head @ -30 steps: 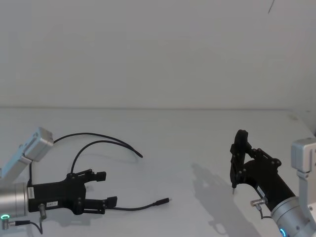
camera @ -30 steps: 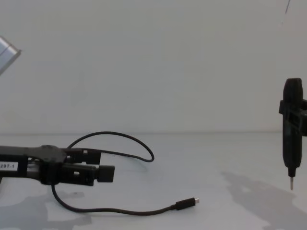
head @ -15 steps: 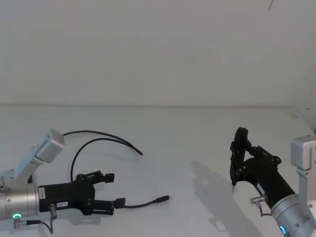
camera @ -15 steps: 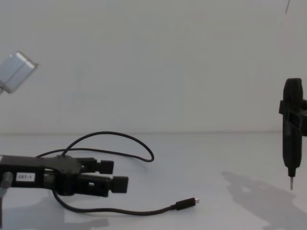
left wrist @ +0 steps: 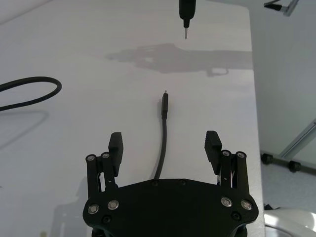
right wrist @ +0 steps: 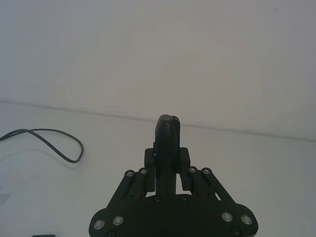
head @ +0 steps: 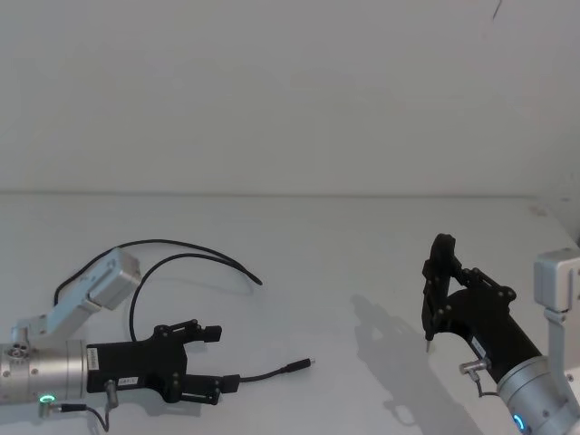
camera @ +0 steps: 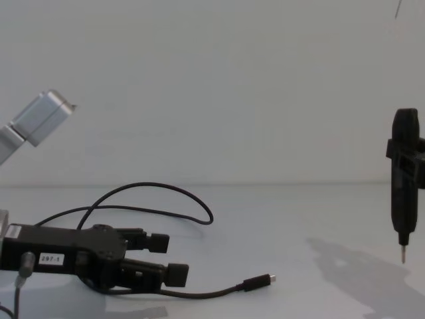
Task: Pick up the data cable with the one hand.
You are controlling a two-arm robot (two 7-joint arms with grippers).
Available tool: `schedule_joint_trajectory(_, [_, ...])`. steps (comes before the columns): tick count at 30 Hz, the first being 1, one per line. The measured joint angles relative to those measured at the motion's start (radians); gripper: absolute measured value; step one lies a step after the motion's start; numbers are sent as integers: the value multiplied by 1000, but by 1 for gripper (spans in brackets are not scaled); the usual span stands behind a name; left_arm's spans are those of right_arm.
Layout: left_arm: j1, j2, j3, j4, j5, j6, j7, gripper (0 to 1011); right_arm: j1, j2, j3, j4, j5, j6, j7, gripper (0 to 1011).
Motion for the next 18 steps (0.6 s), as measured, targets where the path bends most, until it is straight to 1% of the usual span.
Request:
schedule_joint_trajectory(8, [-19,-1,17,18,27,-28,4,1001,0,0,0,0,0,0,0,279])
schedule_joint_trajectory(18, [-55,-3,49,49,63,-56,-6,1001,0,0,0,0,0,0,0,279])
